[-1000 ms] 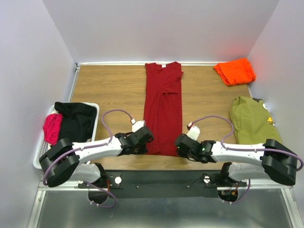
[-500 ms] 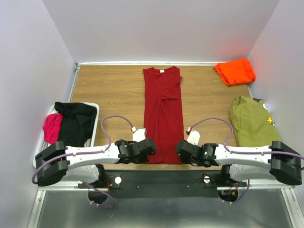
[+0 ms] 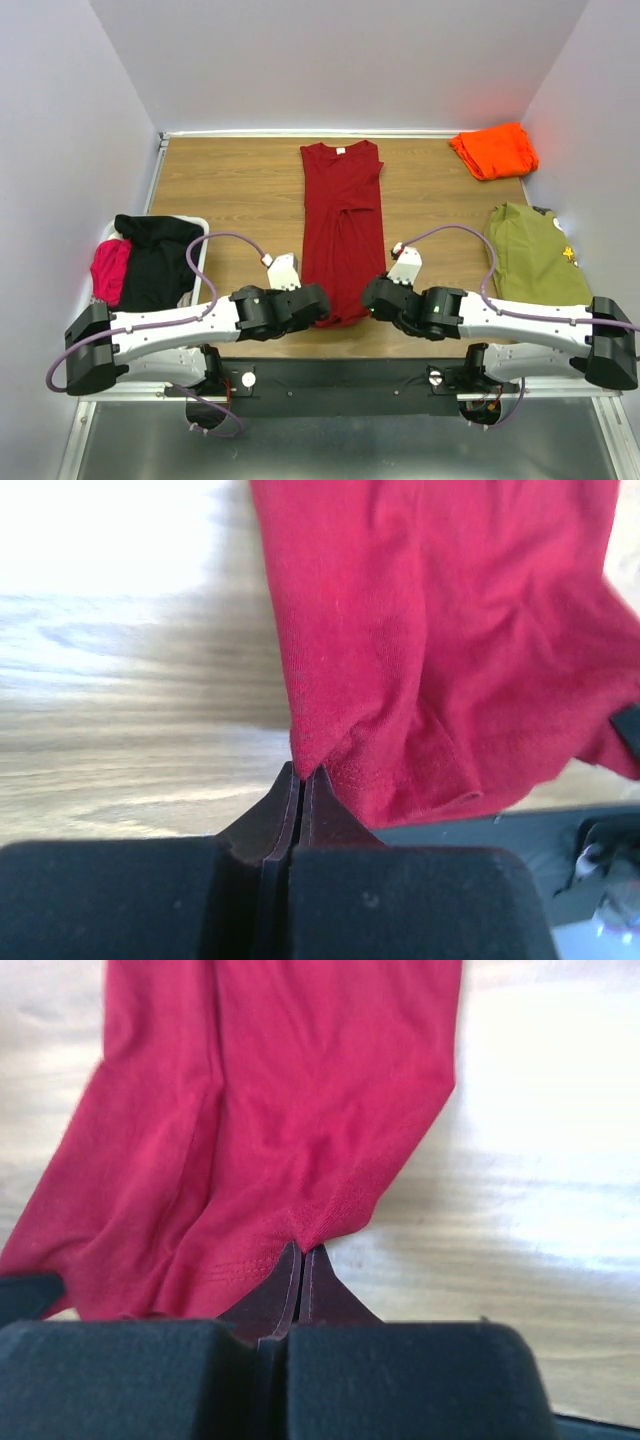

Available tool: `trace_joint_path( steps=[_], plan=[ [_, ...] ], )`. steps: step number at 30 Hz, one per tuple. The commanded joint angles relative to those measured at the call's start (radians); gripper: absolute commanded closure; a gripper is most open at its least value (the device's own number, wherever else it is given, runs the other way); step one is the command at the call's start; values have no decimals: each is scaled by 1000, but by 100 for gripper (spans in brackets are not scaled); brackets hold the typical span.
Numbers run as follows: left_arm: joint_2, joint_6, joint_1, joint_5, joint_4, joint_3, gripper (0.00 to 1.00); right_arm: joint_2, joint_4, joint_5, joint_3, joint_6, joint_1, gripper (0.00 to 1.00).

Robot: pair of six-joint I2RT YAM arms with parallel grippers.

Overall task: Fold and stack the t-shirts
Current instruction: Grab the bottom of the folded rectangular tshirt with both arms, then fold the folded rectangular tshirt in 1/3 of the way

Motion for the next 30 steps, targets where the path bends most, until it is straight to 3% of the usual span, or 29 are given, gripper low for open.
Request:
trace_joint_path(
  steps=[1,9,21,30],
  plan=[
    [42,-93,8,-215,-138,95,100,5,-90,198,84,-37,8,99],
    [189,-58,103,-376,-158,239,100,42,-104,359,163,-80,5,99],
    [329,400,330,-381,239,327,100,186,-98,510,252,-109,-116,99],
    [516,522,418,-326,325,477,100,358,169,432,290,-375,-285,99]
  ],
)
